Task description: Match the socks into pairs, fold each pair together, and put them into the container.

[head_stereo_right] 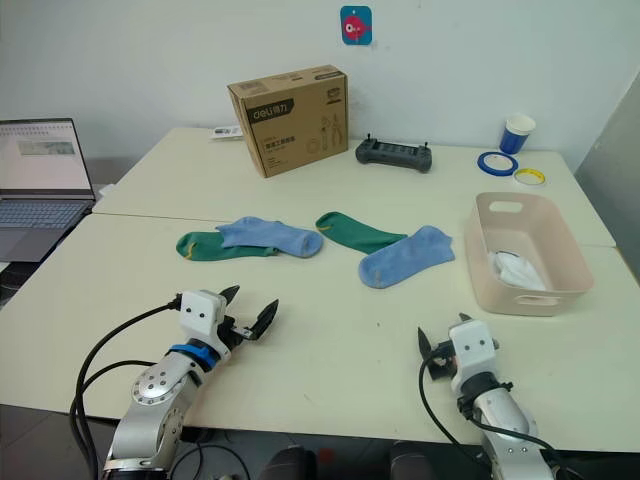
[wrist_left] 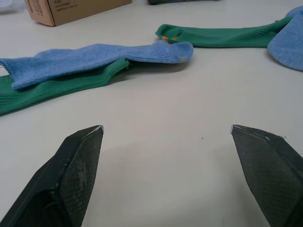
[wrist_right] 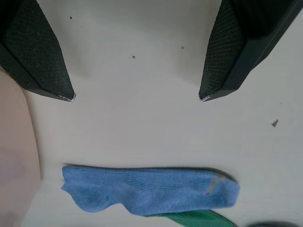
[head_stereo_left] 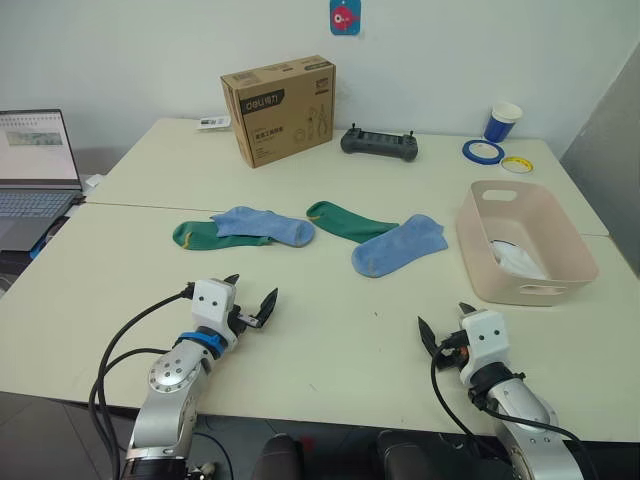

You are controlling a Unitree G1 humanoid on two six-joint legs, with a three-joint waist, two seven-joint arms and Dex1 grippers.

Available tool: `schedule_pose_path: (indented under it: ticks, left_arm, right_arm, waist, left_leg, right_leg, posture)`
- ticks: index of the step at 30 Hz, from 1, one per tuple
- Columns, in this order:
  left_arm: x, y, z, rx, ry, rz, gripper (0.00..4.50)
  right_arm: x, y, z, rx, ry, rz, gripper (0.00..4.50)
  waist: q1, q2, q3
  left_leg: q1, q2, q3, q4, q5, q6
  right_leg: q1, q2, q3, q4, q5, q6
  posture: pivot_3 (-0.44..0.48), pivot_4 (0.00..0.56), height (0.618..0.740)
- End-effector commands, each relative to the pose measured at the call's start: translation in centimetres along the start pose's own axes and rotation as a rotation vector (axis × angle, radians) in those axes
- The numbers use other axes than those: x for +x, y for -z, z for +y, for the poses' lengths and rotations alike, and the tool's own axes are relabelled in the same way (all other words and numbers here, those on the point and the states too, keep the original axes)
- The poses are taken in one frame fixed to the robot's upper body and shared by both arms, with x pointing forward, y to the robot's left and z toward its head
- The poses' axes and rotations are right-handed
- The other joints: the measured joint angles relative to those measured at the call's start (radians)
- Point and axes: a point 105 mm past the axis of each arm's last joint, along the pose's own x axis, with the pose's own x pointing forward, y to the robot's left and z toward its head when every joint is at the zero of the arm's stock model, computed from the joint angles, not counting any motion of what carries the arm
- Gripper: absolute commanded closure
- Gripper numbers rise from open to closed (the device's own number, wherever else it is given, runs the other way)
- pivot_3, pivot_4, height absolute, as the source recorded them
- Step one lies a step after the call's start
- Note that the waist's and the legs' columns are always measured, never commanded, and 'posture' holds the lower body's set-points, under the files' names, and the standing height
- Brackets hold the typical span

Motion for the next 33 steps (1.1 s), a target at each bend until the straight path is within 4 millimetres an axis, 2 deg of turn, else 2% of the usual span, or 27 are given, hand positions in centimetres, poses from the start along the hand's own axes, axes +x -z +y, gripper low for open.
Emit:
schedule_pose_path:
  ticks: [1,7,18,22,25,28,33]
  left_arm:
    - [-0.4,-1.6,-0.2,-0.002,0.026,-0.057,0.0]
    - [-0.2,-1.0,0.8,0.007,-0.007,-0.033,0.0]
    - [0.4,-1.8,0.6,0.016,0.097,-0.023,0.0]
    - [3.3,-4.1,-0.1,0.179,0.232,-0.058,0.0]
    - [4.9,-4.7,-0.1,0.164,0.228,-0.068,0.0]
    - [7.6,-6.1,-1.3,0.16,0.262,-0.089,0.0]
    - [10.6,-6.2,-2.9,0.18,0.292,-0.061,0.0]
  right_arm:
    - [0.4,-1.4,-0.2,-0.011,-0.007,-0.061,0.02]
    - [0.7,-2.5,0.3,-0.034,-0.095,-0.094,0.02]
    - [1.1,-6.7,2.2,-0.026,-0.32,-0.186,0.02]
    - [1.8,-9.6,3.2,-0.052,-0.417,-0.239,0.02]
    - [2.0,-10.4,3.3,-0.057,-0.434,-0.249,0.02]
    - [2.5,-11.5,3.2,-0.062,-0.432,-0.265,0.02]
    - [2.8,-11.4,2.9,-0.059,-0.404,-0.253,0.02]
  waist:
    - [0.0,0.0,0.0]
    - [0.0,-0.001,0.0]
    - [0.0,-0.001,0.0]
    - [0.001,-0.002,0.001]
    - [0.001,-0.003,-0.001]
    - [0.003,-0.004,0.0]
    - [0.003,-0.005,0.0]
  left_leg:
    - [0.0,0.0,0.0,0.0,0.0,0.0]
    - [0.0,0.0,0.0,-0.001,0.0,0.0]
    - [-0.001,0.0,-0.001,-0.001,0.0,0.0]
    - [-0.001,0.0,-0.001,0.0,0.0,0.0]
    - [-0.001,0.0,-0.001,0.0,0.0,0.0]
    - [-0.004,-0.001,-0.001,-0.001,0.0,0.001]
    - [-0.004,-0.001,-0.003,-0.001,0.0,0.001]
  right_leg:
    - [0.0,0.0,0.0,0.0,0.0,0.0]
    - [0.0,0.0,0.0,-0.001,0.0,0.0]
    - [0.0,0.0,-0.001,-0.003,0.002,0.003]
    - [0.0,0.002,-0.001,-0.003,0.003,0.0]
    - [0.001,0.001,0.0,-0.005,0.005,0.004]
    - [0.0,0.001,-0.001,-0.006,0.005,0.003]
    - [0.0,0.002,-0.002,-0.006,0.005,0.003]
  posture:
    - [0.0,0.15,0.74]
    - [0.0,0.15,0.74]
    - [0.0,0.15,0.74]
    - [0.0,0.15,0.74]
    - [0.0,0.15,0.74]
    - [0.0,0.15,0.74]
    - [0.0,0.15,0.74]
